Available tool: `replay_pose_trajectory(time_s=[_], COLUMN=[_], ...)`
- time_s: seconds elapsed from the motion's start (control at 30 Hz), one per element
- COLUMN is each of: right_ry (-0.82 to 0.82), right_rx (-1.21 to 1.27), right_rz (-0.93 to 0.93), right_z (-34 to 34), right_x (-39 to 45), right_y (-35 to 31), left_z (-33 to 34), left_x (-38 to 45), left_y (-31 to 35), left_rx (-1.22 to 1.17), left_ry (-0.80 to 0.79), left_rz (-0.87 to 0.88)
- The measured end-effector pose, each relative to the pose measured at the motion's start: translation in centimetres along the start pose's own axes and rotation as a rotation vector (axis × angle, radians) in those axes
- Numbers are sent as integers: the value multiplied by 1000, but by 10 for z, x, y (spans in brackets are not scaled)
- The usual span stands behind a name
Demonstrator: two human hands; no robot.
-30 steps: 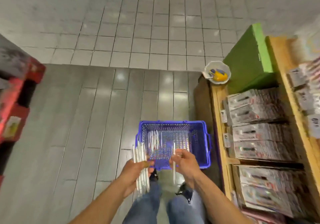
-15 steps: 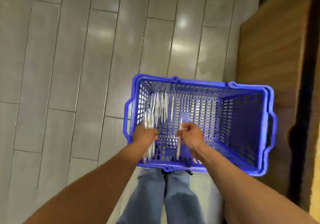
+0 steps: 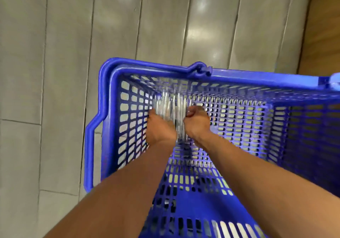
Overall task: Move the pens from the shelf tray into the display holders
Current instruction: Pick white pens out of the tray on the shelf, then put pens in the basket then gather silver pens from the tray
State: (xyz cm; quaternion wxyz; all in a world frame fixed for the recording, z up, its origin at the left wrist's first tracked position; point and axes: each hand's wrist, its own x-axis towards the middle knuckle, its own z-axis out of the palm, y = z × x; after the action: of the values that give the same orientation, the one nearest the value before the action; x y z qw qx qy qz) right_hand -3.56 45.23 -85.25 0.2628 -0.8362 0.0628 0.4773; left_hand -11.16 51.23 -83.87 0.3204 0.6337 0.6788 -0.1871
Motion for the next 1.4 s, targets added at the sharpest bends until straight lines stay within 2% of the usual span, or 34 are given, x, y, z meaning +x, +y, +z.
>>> replay_pose_trajectory(time_s=[0.1,0.37,0.57,0.67,0.83,0.97,1.07,1.2,1.4], right_ry=[-21,-138,-232,-218,-187,-192,-177,-142,61], right_rx=[52,61,125,176,251,491,577,664,946], right_rz=[54,89,99,96,126,202,203,175,87], right_z=[-3,-39,-81,-107,-151,-193,-228,-287,-375], right_x=[-11,-40,-89,-126,-218,-307,-373,-457,-586], right_y=[1,-7,-20,-29,-41,-64,-79,-94,-90], left_z=[-2,-33,-86,-125,-210,-289,-341,-398,-451], left_x=[-7,-31,-62,-89,-154,-220,-274,-351,-473], left_y=[2,7,8,14,25,38,43,58,82], left_rx=[-63,-64,-142,-157,-253,-436,-482,-559,-531], left_ry=[-71,-109,-283,-407,-460,-437,-463,-502,-679], left_rz=[-14,-8,55,48,50,-7,-37,6,160])
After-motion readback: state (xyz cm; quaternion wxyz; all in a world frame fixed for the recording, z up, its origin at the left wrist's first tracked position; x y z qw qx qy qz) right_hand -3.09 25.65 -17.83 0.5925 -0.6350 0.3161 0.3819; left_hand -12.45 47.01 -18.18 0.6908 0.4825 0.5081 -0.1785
